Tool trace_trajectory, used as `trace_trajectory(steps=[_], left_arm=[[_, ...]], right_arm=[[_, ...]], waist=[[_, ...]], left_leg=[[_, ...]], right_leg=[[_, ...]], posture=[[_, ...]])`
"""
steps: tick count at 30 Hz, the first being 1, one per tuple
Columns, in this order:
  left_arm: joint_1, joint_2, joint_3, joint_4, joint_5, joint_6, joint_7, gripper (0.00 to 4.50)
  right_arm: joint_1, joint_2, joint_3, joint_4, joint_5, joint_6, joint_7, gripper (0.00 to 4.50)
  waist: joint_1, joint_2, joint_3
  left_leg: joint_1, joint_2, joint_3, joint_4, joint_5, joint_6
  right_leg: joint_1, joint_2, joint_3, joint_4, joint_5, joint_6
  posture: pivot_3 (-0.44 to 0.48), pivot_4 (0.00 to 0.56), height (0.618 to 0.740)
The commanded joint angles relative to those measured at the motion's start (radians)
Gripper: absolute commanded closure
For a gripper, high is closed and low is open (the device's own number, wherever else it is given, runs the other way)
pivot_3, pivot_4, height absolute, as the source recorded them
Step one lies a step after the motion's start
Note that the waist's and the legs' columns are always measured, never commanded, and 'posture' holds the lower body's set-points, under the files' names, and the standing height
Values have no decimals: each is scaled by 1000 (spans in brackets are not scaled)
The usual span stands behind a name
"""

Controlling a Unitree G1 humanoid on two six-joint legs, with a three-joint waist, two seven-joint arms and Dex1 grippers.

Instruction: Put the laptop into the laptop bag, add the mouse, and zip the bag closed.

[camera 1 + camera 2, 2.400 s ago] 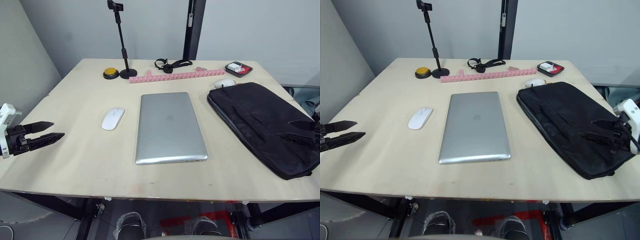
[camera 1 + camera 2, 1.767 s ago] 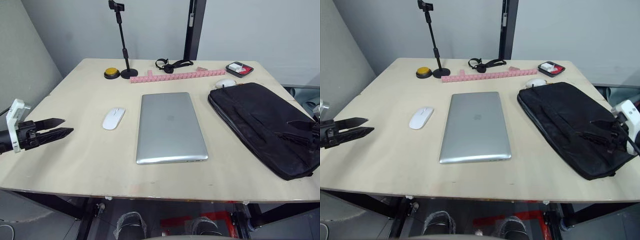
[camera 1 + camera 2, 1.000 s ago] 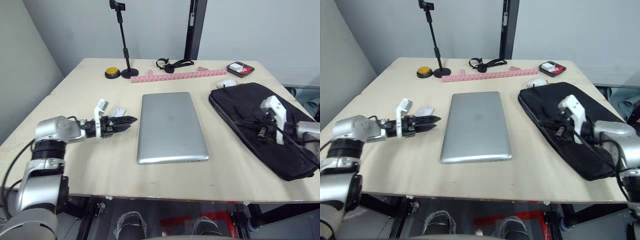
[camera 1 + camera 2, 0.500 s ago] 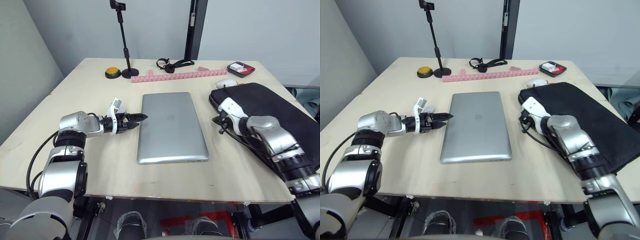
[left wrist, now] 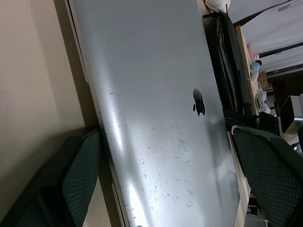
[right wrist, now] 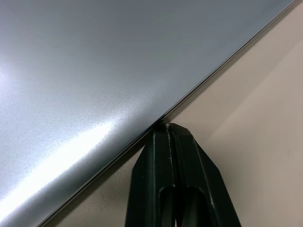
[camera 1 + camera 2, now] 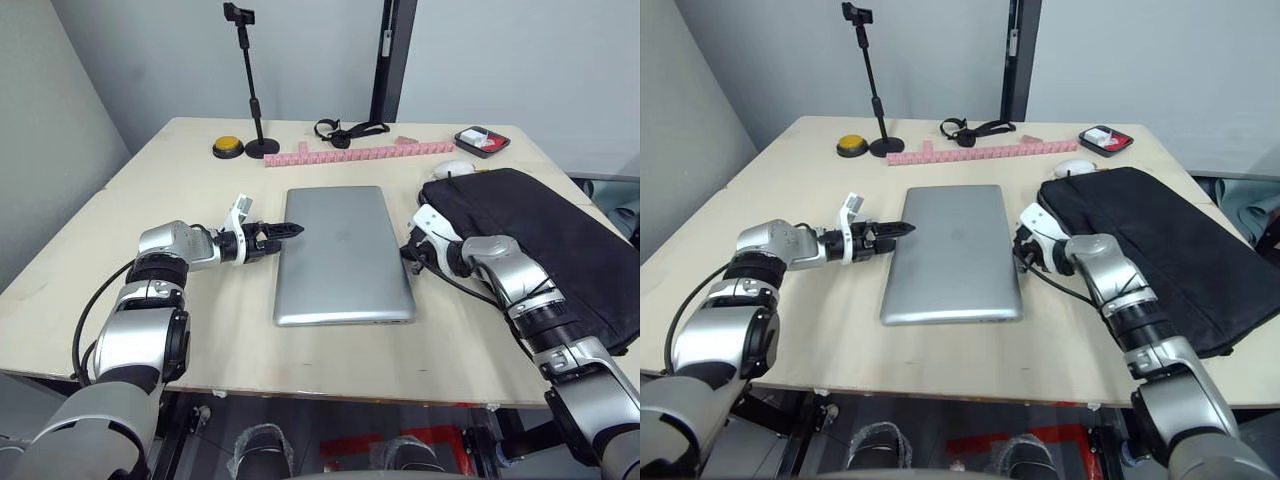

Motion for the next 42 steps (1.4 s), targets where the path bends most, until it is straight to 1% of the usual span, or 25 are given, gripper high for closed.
trace_trajectory(steps=[1, 3, 5, 8, 9, 11, 13, 14, 15, 16, 17, 19, 22, 25, 27, 31, 34, 36, 38, 40, 42], left_arm=[[-7, -39, -31, -18, 7, 12, -48, 0], [10, -48, -48, -64, 1, 33, -83, 0], [35, -56, -60, -144, -21, 61, -114, 0], [53, -56, -27, -241, -63, 107, -117, 786], [59, -52, -22, -263, -66, 116, -120, 1188], [68, -40, -22, -305, -75, 136, -123, 1816], [72, -30, -19, -333, -83, 156, -111, 2538], [72, -26, -20, -342, -83, 163, -106, 3037], [72, -24, -20, -347, -82, 167, -101, 3273], [70, -14, -25, -360, -84, 179, -103, 3642], [69, -6, -29, -369, -87, 188, -105, 3837], [68, 13, -44, -395, -94, 209, -110, 4080], [71, 37, -59, -436, -113, 250, -112, 4146], [69, 64, -62, -479, -139, 301, -109, 4161], [64, 79, -57, -488, -149, 322, -101, 4167], [55, 95, -32, -508, -178, 364, -91, 4170], [38, 138, 73, -517, -250, 471, -78, 4170], [40, 147, 128, -532, -278, 521, -59, 4170], [47, 156, 163, -549, -322, 551, -37, 4170], [54, 175, 174, -554, -377, 558, -12, 4170], [92, 234, 147, -588, -488, 558, -18, 4170]], right_arm=[[-32, 60, 37, -17, 23, -6, 47, 4447], [-39, 70, 35, -16, 19, -6, 51, 4447], [-42, 65, 30, -6, 10, -10, 52, 4447], [-43, 52, 20, 26, -4, -23, 52, 4500], [-44, 50, 17, 38, -9, -29, 50, 4500], [-48, 48, 9, 55, -14, -39, 53, 4500], [-54, 48, 3, 62, -16, -42, 56, 4500], [-56, 47, 2, 64, -19, -44, 57, 4500], [-58, 46, 1, 68, -21, -46, 59, 4500], [-62, 44, -1, 67, -22, -46, 63, 4500], [-65, 42, -2, 67, -22, -47, 66, 4500], [-66, 37, -2, 60, -25, -51, 72, 4500], [-57, 25, -8, 35, -25, -48, 80, 4500], [-50, 0, -47, -46, 10, -24, 100, 4500], [-47, -20, -74, -102, 34, -7, 113, 4500], [-41, -49, -116, -185, 83, 33, 122, 4500], [12, -161, -249, -342, 185, 77, 184, 4500], [60, -227, -322, -410, 256, 112, 227, 4500], [105, -295, -392, -465, 333, 180, 266, 3963], [130, -357, -480, -494, 429, 291, 287, 3403], [159, -423, -577, -486, 478, 354, 291, 2695]], waist=[[-3, 0, 0], [-6, 0, 0], [-10, 0, 0], [-17, 0, 0], [-19, 1, 1], [-19, 1, 1], [-19, 1, 1], [-19, 1, 1], [-20, 1, 1], [-21, 1, 1], [-21, 1, 1], [-20, 1, 1], [-23, 1, 1], [-22, 1, 2], [-18, 2, 2], [-12, 2, 2], [-2, 2, 5], [5, 3, 6], [10, 3, 7], [14, 3, 7], [16, 3, 7]], left_leg=[[0, 0, 0, 0, 0, 0], [1, 0, 0, -1, 0, 0], [0, 0, -1, -1, 0, -1], [-1, 0, -1, -3, 0, -1], [-2, 0, -1, -3, 0, -1], [-3, 1, -2, -4, 1, -1], [-3, 1, -2, -6, 1, -1], [-3, 1, -2, -6, 1, -1], [-3, 1, -2, -6, 1, -1], [-2, 1, -2, -6, 1, -1], [-2, 1, -2, -7, 1, -1], [-2, 1, -3, -9, 1, -1], [-3, 1, -3, -12, 1, -2], [-3, 1, -3, -16, 2, -3], [-5, 1, -3, -19, 4, -8], [-7, 1, -4, -23, 5, -9], [-8, 1, -4, -24, 5, -9], [-9, 1, -4, -24, 5, -9], [-9, 1, -4, -24, 5, -9], [-9, 1, -5, -24, 5, -9], [-9, 1, -5, -23, 5, -9]], right_leg=[[0, 0, 0, 0, 0, 0], [1, 0, 0, 0, 0, 0], [1, 0, 0, -1, 0, 0], [1, 0, -1, -4, 0, 0], [0, 1, -2, -5, 0, 0], [-1, 1, -3, -6, 0, 0], [-1, 1, -4, -8, 0, 0], [0, 1, -4, -8, 0, 0], [0, 1, -4, -9, 0, 0], [0, 1, -4, -9, 0, 0], [0, 1, -4, -9, 0, 0], [1, 1, -5, -11, 0, 0], [1, 1, -5, -14, 0, -1], [0, 2, -7, -16, 0, -1], [-2, 2, -8, -18, -1, -2], [-3, 3, -9, -22, -1, -3], [-4, 3, -10, -23, -1, -3], [-4, 3, -10, -23, -2, -3], [-3, 3, -10, -24, -2, -4], [-3, 3, -11, -24, -2, -4], [-3, 2, -10, -23, -2, -4]], posture=[[0, 150, 733], [0, 150, 733], [0, 150, 733], [0, 150, 733], [0, 150, 733], [0, 150, 733], [0, 150, 733], [0, 150, 733], [0, 150, 733], [0, 150, 733], [0, 150, 733], [0, 150, 733], [0, 150, 733], [0, 150, 733], [0, 150, 733], [0, 150, 733], [0, 150, 733], [0, 150, 733], [0, 150, 733], [0, 150, 733], [0, 150, 733]])
